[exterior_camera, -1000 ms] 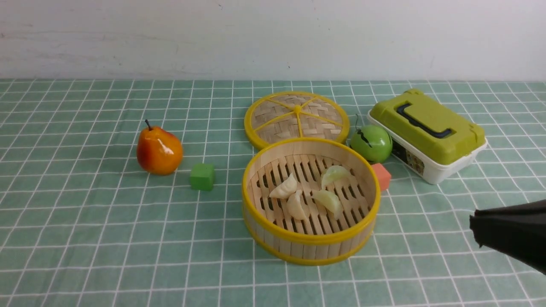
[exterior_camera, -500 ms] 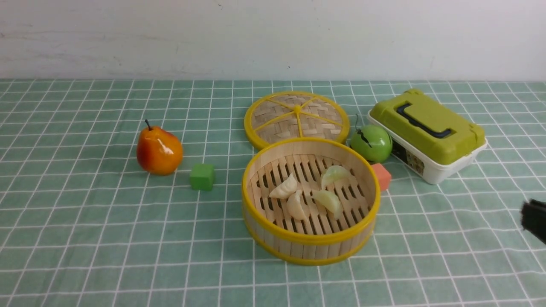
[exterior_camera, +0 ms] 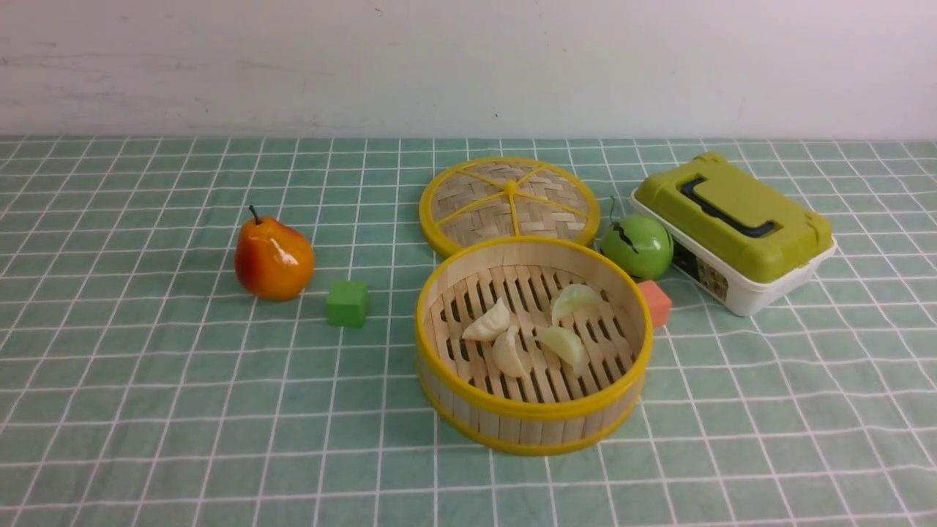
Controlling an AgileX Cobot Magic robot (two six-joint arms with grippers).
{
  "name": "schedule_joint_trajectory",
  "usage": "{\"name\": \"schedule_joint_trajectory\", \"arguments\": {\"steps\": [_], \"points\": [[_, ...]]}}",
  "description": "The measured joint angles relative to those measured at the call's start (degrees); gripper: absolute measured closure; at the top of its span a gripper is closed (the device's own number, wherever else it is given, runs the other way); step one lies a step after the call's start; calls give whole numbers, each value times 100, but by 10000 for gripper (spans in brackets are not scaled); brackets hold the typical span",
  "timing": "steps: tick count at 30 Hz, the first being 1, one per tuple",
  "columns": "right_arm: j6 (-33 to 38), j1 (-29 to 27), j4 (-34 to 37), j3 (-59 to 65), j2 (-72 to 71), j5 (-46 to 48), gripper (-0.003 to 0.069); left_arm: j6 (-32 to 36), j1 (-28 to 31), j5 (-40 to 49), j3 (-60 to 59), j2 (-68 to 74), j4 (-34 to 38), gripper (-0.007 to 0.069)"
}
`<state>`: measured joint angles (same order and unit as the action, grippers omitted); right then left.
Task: Put the dumplings into the steamer on the table with the blue tablecloth.
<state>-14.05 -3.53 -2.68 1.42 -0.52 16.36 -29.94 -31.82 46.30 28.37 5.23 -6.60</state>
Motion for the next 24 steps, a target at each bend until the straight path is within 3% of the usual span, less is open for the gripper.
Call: {"name": "schedule_joint_trajectory", "arguments": {"steps": [7, 24], "points": [[369, 263, 177, -3, -6, 381, 680, 0, 0, 0, 0, 0, 0, 512], [412, 524, 268, -36, -11, 534, 678, 0, 0, 0, 0, 0, 0, 495]]}}
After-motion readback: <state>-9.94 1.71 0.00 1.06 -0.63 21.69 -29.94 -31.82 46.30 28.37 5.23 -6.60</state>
